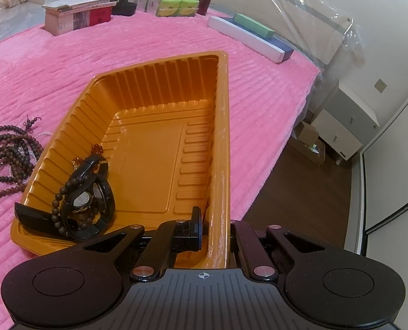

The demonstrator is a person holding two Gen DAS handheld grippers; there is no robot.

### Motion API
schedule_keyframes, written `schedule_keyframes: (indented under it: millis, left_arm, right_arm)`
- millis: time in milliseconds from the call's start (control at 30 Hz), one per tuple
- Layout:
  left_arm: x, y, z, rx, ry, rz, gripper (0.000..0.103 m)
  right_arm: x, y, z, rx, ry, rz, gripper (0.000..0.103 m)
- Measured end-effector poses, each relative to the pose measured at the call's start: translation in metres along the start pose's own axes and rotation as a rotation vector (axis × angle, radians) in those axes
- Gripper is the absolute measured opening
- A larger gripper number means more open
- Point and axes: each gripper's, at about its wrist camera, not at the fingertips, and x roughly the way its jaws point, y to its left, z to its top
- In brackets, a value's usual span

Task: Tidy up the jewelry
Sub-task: 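Move the open left tool back to the pile near the pearl strand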

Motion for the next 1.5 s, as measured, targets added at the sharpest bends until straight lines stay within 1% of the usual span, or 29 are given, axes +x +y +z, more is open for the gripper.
schedule_keyframes:
  millis: [167, 267, 433, 633, 800, 900, 1133, 1233, 1367, 1500]
  left_arm:
    - [-0.004, 0.012, -0.03, -0.041, 0.05, 0.026, 0.018]
    - [-0.002, 0.014, -0.042, -0.065, 0.07, 0.019, 0.018]
    - [0.005, 0.009, -0.053, -0.05, 0.092, 0.01, 0.018]
    - [0.019, 0.005, -0.05, -0.045, 0.084, 0.005, 0.018]
    - [0.035, 0.002, -0.047, -0.033, 0.095, -0.002, 0.018]
    - [0.042, 0.001, -0.048, -0.013, 0.104, 0.018, 0.018]
    - [0.042, 0.004, -0.05, -0.02, 0.101, 0.018, 0.017]
    - [0.04, 0.004, -0.05, -0.019, 0.093, 0.022, 0.012]
    - [0.034, 0.005, -0.049, -0.008, 0.082, 0.04, 0.012]
    - [0.036, 0.008, -0.052, 0.003, 0.095, 0.048, 0.012]
  right_arm:
    - [-0.001, -0.002, -0.003, 0.004, -0.005, 0.004, 0.004]
    - [-0.002, -0.003, -0.005, 0.008, -0.004, 0.008, 0.004]
    - [-0.005, -0.004, -0.007, 0.015, -0.003, 0.009, 0.003]
    - [-0.003, -0.004, -0.009, 0.031, 0.009, 0.006, 0.003]
    - [-0.002, -0.004, -0.008, 0.03, 0.011, 0.006, 0.003]
    - [-0.003, -0.003, -0.008, 0.03, 0.012, 0.004, 0.004]
    - [-0.002, -0.005, -0.008, 0.029, 0.011, 0.004, 0.004]
    - [-0.002, -0.006, -0.008, 0.029, 0.011, 0.004, 0.004]
    - [-0.002, -0.006, -0.008, 0.029, 0.011, 0.004, 0.004]
    - [-0.002, -0.006, -0.008, 0.028, 0.011, 0.004, 0.004]
